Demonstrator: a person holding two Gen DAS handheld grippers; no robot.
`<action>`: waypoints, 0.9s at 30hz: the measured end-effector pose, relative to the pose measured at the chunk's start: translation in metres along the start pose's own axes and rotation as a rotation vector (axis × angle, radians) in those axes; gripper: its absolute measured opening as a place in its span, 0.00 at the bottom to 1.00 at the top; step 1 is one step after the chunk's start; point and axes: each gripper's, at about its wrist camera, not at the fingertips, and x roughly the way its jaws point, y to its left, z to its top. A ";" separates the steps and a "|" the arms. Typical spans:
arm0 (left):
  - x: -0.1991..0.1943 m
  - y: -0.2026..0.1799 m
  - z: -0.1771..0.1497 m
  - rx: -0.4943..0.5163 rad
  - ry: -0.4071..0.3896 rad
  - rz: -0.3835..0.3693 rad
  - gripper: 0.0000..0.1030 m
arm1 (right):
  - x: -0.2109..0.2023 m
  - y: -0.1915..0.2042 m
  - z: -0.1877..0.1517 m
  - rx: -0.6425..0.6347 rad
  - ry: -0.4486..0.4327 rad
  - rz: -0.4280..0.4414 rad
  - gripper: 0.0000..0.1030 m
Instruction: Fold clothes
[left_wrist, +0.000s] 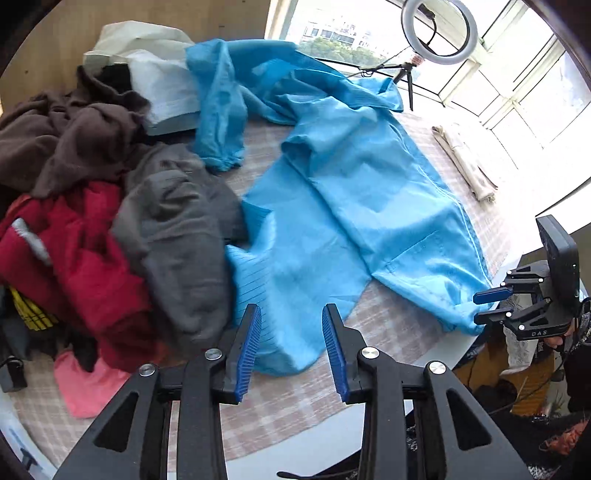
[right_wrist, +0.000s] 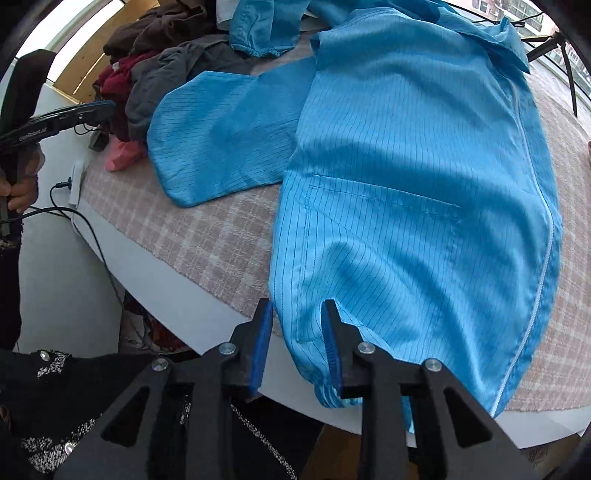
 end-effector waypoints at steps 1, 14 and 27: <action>0.013 -0.011 0.011 0.001 0.001 -0.013 0.32 | -0.011 -0.006 0.000 -0.016 -0.011 0.006 0.36; 0.132 -0.016 0.142 -0.287 -0.039 0.066 0.32 | -0.059 -0.222 0.154 0.227 -0.190 -0.064 0.46; 0.174 -0.014 0.169 -0.342 -0.059 0.089 0.16 | 0.001 -0.272 0.300 0.325 -0.272 0.067 0.46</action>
